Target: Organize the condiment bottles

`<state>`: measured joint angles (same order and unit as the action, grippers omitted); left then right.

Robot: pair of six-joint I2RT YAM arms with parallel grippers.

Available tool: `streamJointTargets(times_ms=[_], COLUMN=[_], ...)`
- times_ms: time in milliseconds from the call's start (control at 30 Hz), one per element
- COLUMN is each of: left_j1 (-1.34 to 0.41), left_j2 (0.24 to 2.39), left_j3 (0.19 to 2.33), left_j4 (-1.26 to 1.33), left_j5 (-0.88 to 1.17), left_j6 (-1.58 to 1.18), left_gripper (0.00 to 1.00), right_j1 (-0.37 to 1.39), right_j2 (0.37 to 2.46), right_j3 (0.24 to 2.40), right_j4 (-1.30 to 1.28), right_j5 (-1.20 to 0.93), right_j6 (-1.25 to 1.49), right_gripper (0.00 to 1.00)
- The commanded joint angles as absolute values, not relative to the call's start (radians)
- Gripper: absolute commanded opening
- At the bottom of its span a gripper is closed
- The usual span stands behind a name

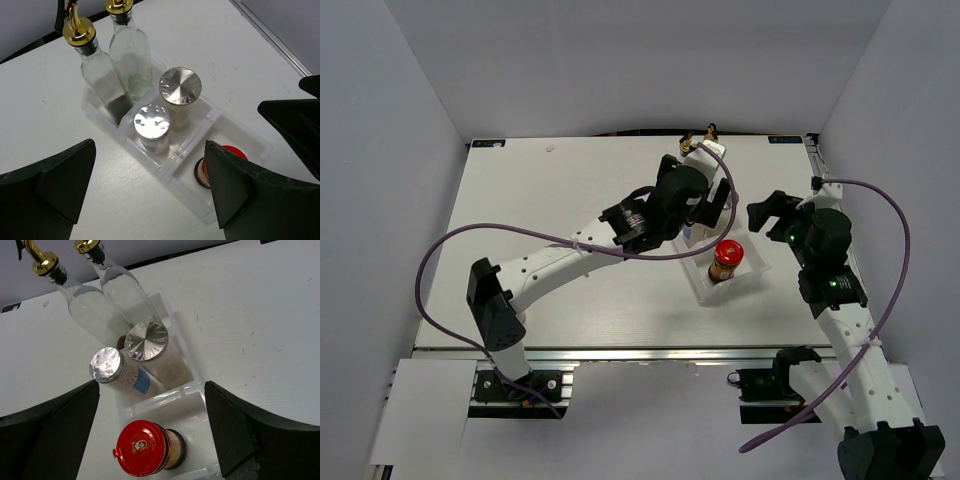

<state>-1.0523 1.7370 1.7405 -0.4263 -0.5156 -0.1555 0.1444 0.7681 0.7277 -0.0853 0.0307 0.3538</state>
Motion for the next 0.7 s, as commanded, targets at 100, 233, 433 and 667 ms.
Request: streamJointTargets(times_ms=[100, 233, 433, 667], left_j1=[-1.011, -0.957, -0.91, -0.908], left_j2=[1.633, 1.456, 1.175, 0.918], left_j3=[1.631, 1.413, 1.105, 0.945], left_j4=[-0.443, -0.408, -0.569, -0.955], left_j5=[-0.609, -0.723, -0.958, -1.078], left_j6=[-0.235, -0.38, -0.734, -1.093], left_gripper=[0.98, 0.98, 0.98, 0.98], right_j1=[0.146, 0.283, 0.442, 0.509], right_j2=[0.821, 0.883, 1.008, 1.146], right_j3=[0.785, 0.85, 0.917, 0.948], right_j4=[-0.067, -0.205, -0.368, -0.477], right_j5=[-0.135, 0.004, 0.245, 0.397], right_j6=[0.281, 0.198, 0.189, 0.204], right_gripper=[0.89, 0.89, 0.89, 0.89])
